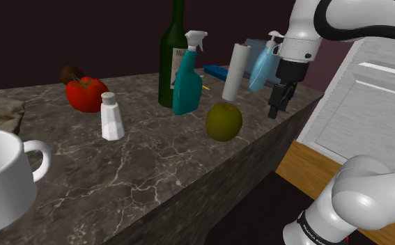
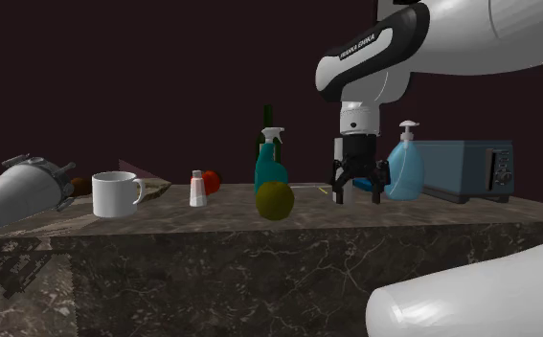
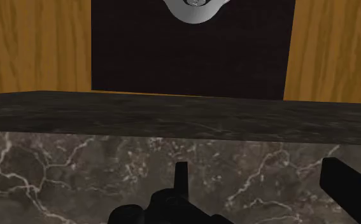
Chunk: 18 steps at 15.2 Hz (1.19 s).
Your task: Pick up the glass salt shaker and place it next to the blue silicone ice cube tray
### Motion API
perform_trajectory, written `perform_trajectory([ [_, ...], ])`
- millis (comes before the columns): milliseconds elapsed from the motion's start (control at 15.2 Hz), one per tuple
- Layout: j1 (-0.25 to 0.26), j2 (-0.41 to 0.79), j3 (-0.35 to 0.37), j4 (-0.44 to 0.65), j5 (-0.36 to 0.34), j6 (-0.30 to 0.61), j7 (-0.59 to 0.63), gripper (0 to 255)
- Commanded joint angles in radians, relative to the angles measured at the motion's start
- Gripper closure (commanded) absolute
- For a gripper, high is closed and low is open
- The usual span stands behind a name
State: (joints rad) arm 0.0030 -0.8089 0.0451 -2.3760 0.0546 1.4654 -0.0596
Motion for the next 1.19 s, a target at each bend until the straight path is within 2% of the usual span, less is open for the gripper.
perform_trajectory([
  [0,0.000,0.000,0.000,0.000,0.000,0.000,0.000,0],
  [594,0.050,0.126,0.172,0.078,0.134,0.155,0.184,0],
  [1122,0.065,0.292,0.323,0.219,0.175,0.287,0.346,0],
])
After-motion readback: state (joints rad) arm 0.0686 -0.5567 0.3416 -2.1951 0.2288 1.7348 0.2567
